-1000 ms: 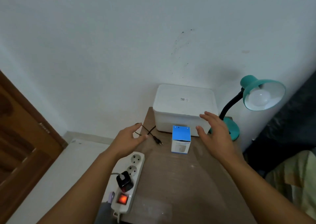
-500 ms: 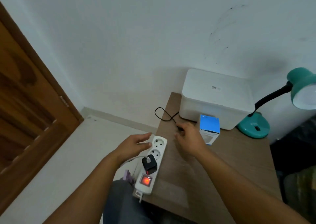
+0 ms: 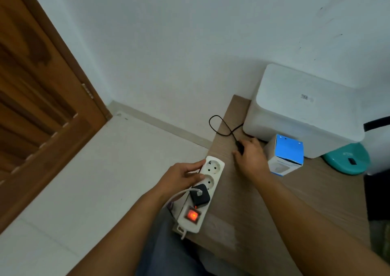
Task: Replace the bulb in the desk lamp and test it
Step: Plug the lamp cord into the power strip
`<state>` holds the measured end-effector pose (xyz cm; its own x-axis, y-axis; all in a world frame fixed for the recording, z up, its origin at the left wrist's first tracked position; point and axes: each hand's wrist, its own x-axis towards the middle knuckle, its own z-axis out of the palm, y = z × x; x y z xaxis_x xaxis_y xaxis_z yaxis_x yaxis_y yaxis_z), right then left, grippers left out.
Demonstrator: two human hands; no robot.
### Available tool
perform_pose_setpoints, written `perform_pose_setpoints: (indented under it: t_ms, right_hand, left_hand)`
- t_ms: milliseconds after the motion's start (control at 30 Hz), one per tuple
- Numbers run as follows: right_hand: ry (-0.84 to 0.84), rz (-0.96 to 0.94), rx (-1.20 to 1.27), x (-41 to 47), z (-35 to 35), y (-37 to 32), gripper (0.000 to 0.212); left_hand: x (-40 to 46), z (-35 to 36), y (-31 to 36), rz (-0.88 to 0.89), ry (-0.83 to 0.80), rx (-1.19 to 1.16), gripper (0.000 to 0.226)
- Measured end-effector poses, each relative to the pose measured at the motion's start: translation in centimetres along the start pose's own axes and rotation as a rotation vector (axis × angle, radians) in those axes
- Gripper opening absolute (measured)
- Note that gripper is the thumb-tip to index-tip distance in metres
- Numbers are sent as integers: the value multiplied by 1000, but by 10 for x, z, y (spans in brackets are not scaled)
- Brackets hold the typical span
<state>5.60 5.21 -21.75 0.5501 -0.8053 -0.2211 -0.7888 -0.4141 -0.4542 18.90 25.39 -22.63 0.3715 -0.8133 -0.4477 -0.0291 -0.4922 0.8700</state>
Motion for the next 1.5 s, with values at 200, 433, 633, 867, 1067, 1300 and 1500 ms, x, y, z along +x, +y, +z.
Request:
perform_pose_setpoints:
  t_ms: [200, 433, 633, 867, 1067, 1300, 1500]
  right_hand:
    - [-26, -14, 22, 1, 4, 0, 36]
    - [7, -165, 251, -27, -12, -9, 29]
    - [-25, -251, 434, -57, -22, -17, 22]
    - [-90, -309, 441, -69, -17, -22, 23]
    - [-22, -360, 390, -68, -12, -29, 25]
    - [-4, -337, 371, -69, -7, -30, 25]
    - [-2, -318, 387, -69, 1, -25, 23]
  left_hand:
    - [-2, 0, -5, 6, 11, 1, 43]
    - [-3, 0, -3, -3, 18, 30, 42]
    - [-7, 1, 1, 17, 42, -4, 41]
    - [-10, 6, 0, 34, 68, -2, 40]
    - [-9, 6, -3, 60, 58, -5, 39]
    - [-10, 6, -3, 62, 61, -46, 38]
    - [-9, 7, -7, 65, 56, -77, 37]
